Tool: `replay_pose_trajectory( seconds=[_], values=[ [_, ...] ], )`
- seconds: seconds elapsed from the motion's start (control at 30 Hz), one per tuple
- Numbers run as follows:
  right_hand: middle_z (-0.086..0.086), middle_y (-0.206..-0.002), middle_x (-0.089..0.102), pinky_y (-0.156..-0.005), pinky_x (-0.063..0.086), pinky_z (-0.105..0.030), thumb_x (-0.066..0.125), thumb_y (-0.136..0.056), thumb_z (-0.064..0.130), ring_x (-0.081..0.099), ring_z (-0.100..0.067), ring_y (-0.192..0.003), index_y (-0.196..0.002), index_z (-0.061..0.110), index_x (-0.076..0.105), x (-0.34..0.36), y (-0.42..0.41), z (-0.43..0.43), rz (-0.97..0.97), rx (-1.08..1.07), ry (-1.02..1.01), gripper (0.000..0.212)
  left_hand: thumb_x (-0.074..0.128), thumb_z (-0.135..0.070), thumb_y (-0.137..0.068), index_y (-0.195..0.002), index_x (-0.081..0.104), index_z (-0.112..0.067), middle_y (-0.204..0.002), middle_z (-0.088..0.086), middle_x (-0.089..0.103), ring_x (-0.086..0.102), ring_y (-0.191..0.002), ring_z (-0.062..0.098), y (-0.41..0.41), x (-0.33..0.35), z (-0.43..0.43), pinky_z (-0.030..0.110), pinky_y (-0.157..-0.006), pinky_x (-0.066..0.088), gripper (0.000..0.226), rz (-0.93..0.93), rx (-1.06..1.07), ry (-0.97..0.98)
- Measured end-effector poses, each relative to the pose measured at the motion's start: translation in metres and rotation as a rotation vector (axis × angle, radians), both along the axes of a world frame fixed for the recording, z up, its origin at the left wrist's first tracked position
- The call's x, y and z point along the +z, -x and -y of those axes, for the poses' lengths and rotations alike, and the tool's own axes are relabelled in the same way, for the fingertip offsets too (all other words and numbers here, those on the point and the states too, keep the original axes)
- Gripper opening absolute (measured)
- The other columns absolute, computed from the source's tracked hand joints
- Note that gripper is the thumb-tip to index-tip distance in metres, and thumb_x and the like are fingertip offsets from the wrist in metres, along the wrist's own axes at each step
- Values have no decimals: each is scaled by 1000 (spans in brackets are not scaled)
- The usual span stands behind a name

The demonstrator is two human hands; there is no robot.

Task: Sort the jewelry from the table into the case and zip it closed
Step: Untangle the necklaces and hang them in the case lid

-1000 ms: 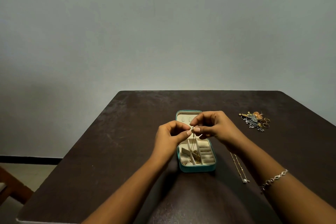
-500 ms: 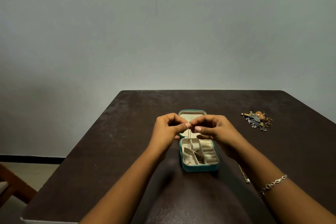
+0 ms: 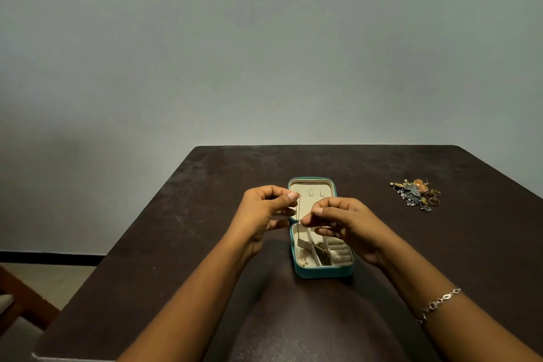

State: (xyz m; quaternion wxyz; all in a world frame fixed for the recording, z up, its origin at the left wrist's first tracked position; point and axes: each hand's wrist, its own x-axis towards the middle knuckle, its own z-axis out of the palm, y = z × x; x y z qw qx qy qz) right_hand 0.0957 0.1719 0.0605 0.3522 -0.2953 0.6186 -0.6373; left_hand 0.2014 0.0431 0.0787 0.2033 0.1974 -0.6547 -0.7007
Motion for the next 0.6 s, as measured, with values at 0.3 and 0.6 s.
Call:
replay_pose_trajectory(
  seconds=[0.3,0.6],
  values=[
    [0,-93,68,-75,48,-24,62,-81,2,61,-11,-91,-93,11,68,-4,-7,4,-18,11,-27,16,61,-12,-85,-79,65,-12,-70,1,66,62,-64,11,0,-2,3,25,-61,49,7,20,-20,-30],
    [-4,-77,72,-78,48,-28,60,-82,6,66,-14,-79,-75,8,68,-8,-7,2,28,-58,28,11,54,-11,-89,-81,62,-11,-72,2,71,66,-67,12,-3,-2,5,25,-60,50,12,15,-45,-75]
  ],
)
